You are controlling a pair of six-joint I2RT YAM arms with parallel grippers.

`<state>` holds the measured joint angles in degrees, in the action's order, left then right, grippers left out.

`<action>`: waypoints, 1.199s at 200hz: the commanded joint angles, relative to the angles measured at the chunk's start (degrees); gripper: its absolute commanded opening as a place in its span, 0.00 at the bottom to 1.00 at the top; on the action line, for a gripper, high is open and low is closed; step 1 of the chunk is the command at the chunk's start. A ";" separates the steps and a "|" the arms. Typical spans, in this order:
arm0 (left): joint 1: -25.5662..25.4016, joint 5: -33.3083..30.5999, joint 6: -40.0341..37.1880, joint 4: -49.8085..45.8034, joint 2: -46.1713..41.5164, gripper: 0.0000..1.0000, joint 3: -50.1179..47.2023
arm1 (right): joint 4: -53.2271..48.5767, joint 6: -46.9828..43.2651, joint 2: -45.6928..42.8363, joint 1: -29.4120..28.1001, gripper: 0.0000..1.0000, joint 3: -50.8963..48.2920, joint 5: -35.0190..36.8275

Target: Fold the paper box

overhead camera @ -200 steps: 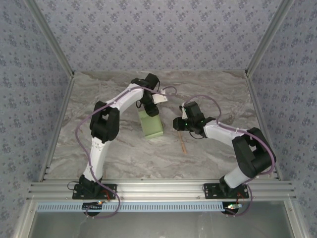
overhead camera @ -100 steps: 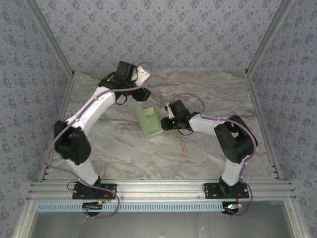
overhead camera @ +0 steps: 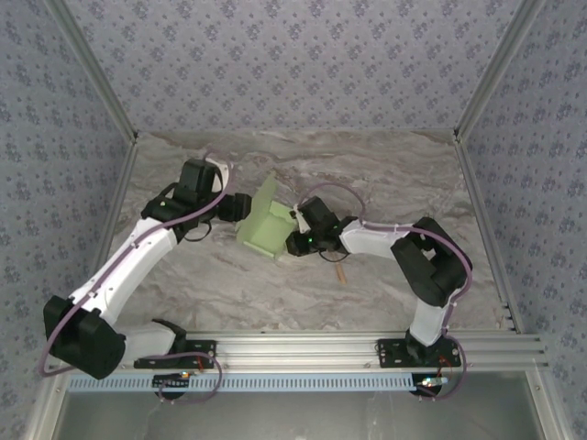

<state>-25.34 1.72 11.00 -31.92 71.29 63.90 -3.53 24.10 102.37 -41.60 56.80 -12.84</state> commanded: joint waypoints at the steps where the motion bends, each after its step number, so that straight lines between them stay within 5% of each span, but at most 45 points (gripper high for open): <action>1: 0.09 1.70 -1.89 -1.02 2.15 0.74 2.10 | -2.47 -1.14 -2.23 2.02 0.26 0.37 0.80; 81: 0.46 -3.45 -14.25 -0.06 15.31 0.73 11.16 | -5.22 -9.66 -3.43 10.16 0.43 5.40 -5.60; 128: 1.04 -1.68 -13.66 0.53 15.68 0.73 11.53 | 1.18 -2.02 -0.16 9.52 0.42 4.29 -12.23; 171: 3.46 -1.54 -6.38 4.98 9.41 0.73 5.80 | 5.33 3.59 -0.47 8.50 0.43 0.84 -12.15; 216: 9.56 -2.04 6.73 13.14 -4.27 0.73 -12.21 | 3.50 3.10 -0.32 9.36 0.42 2.23 -11.50; 240: 12.24 2.99 10.60 17.44 -7.37 0.71 -21.09 | 3.22 3.79 -0.01 9.33 0.42 2.53 -11.15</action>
<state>-14.92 0.43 14.52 -20.34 65.71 49.41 -0.01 26.44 101.58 -32.32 58.00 -24.01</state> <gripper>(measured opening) 0.719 0.418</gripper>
